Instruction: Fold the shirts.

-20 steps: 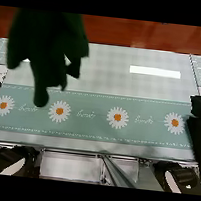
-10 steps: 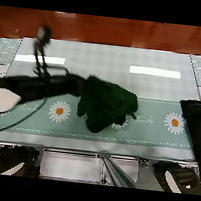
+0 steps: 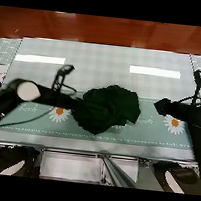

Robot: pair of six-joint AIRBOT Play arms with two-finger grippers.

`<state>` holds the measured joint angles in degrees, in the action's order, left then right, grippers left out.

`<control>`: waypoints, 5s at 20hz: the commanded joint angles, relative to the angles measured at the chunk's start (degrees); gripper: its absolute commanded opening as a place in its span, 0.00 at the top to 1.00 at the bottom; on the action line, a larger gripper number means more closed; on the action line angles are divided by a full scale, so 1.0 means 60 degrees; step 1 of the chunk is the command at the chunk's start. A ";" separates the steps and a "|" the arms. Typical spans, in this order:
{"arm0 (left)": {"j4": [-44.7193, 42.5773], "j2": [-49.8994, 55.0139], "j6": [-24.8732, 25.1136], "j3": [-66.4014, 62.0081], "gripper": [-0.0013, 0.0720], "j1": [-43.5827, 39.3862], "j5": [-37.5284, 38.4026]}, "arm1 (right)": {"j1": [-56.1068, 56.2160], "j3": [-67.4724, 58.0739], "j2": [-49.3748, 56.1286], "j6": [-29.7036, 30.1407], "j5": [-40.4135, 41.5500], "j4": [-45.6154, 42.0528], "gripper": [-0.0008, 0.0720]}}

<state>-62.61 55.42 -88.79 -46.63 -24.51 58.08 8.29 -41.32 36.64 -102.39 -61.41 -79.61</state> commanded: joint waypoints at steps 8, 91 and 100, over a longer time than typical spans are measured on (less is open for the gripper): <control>0.3657 0.4007 0.2222 -0.2076 0.29 0.4834 0.3534 | 0.0004 0.1388 0.0178 -0.0328 -0.0091 -0.0204 0.43; 0.0648 -0.4401 0.1424 -0.1614 0.95 0.6400 0.3490 | -0.1668 -0.6983 0.0047 0.1898 -0.4047 -0.0576 0.96; 0.2444 0.0809 0.2364 0.0838 0.95 0.4892 -0.3996 | -0.1672 -0.6175 0.6284 0.2583 0.0404 0.1526 0.96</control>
<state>-51.11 48.93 -76.49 -41.25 8.56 47.03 -1.69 -76.42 62.04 -88.25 -66.87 -76.29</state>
